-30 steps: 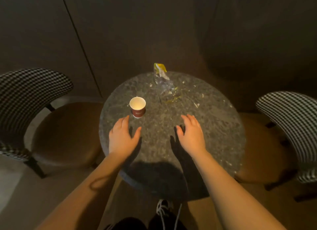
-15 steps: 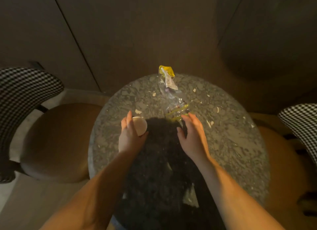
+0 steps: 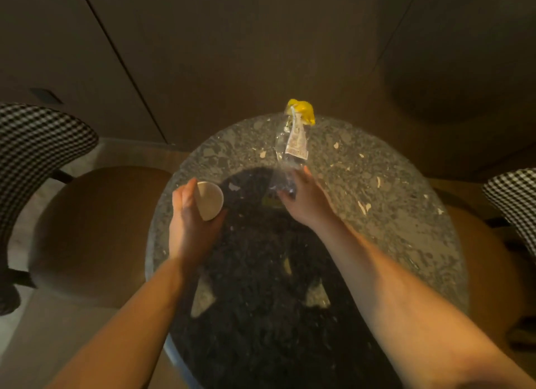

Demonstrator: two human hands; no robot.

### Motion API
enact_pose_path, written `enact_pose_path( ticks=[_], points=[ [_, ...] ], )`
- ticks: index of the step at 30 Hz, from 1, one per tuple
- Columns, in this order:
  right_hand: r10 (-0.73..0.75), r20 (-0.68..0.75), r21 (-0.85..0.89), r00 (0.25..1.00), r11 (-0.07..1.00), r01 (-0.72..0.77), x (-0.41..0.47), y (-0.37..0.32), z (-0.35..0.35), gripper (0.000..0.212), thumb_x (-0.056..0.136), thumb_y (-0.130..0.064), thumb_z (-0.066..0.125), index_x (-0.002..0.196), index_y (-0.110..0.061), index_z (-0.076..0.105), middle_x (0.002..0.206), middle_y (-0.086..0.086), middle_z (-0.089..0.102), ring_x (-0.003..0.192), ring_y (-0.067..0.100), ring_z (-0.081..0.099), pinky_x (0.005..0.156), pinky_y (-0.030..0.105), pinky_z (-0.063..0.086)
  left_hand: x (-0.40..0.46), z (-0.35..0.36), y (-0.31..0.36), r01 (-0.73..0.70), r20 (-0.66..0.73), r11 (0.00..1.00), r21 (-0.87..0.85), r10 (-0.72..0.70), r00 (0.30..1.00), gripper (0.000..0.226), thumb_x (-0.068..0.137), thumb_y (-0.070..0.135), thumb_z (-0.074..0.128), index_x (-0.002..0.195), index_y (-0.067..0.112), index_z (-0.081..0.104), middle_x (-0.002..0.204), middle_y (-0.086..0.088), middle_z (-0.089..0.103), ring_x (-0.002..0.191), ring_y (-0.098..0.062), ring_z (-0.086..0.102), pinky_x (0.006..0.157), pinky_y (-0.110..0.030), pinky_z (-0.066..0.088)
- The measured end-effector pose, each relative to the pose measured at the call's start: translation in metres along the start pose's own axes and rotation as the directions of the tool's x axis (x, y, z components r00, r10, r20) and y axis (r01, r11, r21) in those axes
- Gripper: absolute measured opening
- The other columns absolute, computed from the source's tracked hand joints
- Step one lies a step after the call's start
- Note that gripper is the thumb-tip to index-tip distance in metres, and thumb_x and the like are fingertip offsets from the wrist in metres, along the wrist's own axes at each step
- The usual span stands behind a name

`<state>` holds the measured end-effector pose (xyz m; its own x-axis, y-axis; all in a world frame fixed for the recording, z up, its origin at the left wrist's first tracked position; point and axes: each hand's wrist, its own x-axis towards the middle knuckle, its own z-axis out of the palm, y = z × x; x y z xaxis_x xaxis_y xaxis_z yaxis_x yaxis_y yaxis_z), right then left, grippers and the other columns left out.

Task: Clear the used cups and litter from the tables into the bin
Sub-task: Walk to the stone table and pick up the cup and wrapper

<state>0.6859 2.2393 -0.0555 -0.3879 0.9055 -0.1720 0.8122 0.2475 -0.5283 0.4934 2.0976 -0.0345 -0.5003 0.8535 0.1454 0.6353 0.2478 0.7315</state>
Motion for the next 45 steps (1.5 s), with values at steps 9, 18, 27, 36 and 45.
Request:
enact_pose_path(
  ticks=[9, 18, 27, 36, 45],
  points=[
    [-0.149, -0.043, -0.024, 0.988, 0.989, 0.148, -0.027, -0.044, 0.006, 0.080, 0.085, -0.062, 0.051, 0.148, -0.020, 0.024, 0.156, 0.010, 0.022, 0.141, 0.030, 0.026, 0.108, 0.041, 0.029, 0.016, -0.027, -0.011, 0.035, -0.096, 0.999, -0.014, -0.036, 0.995, 0.084, 0.075, 0.031, 0.078, 0.142, 0.008, 0.033, 0.135, -0.012, 0.039, 0.110, -0.001, 0.035, 0.092, -0.018, 0.031],
    [-0.196, 0.247, -0.610, 0.949, 0.729, 0.310, 0.050, 0.021, -0.006, 0.118, 0.058, -0.089, 0.050, 0.150, -0.035, -0.001, 0.160, 0.007, -0.003, 0.145, 0.033, -0.014, 0.109, 0.067, -0.007, 0.003, -0.021, -0.032, 0.054, -0.056, 0.999, 0.009, -0.053, 0.997, 0.088, 0.074, 0.043, 0.076, 0.144, 0.021, 0.027, 0.139, -0.002, 0.035, 0.109, 0.009, 0.027, 0.094, -0.026, 0.034],
    [-0.194, 0.111, -0.561, 0.975, 0.797, 0.223, 0.029, 0.040, 0.019, 0.071, 0.079, -0.074, 0.043, 0.139, -0.036, 0.041, 0.130, 0.005, 0.048, 0.121, 0.033, 0.042, 0.104, 0.055, 0.028, -0.011, -0.007, -0.027, 0.046, 0.042, 0.998, 0.047, -0.048, 0.998, 0.087, 0.075, 0.037, 0.077, 0.144, 0.015, 0.030, 0.138, -0.006, 0.038, 0.122, -0.021, 0.041, 0.100, -0.032, 0.035],
    [-0.173, -0.284, -0.375, 0.943, 0.925, 0.057, -0.052, 0.025, -0.020, 0.006, 0.081, -0.019, 0.061, 0.081, -0.013, 0.062, 0.080, 0.009, 0.054, 0.072, 0.031, 0.055, 0.060, 0.034, 0.036, -0.013, -0.007, 0.019, -0.074, 0.098, 0.996, 0.042, 0.070, 0.993, 0.086, 0.072, 0.029, 0.082, 0.141, 0.008, 0.036, 0.135, -0.012, 0.043, 0.119, -0.023, 0.044, 0.094, -0.030, 0.034],
    [0.167, -0.567, -0.217, 0.807, 0.914, -0.342, -0.191, 0.026, -0.075, 0.014, 0.082, -0.022, 0.064, 0.090, -0.011, 0.060, 0.089, 0.010, 0.053, 0.079, 0.029, 0.057, 0.055, 0.028, 0.032, -0.031, 0.031, 0.101, -0.393, 0.325, 0.911, -0.126, 0.412, 0.852, 0.082, 0.071, 0.026, 0.082, 0.137, 0.005, 0.040, 0.130, -0.017, 0.046, 0.111, -0.030, 0.051, 0.084, -0.031, 0.040]
  ],
)
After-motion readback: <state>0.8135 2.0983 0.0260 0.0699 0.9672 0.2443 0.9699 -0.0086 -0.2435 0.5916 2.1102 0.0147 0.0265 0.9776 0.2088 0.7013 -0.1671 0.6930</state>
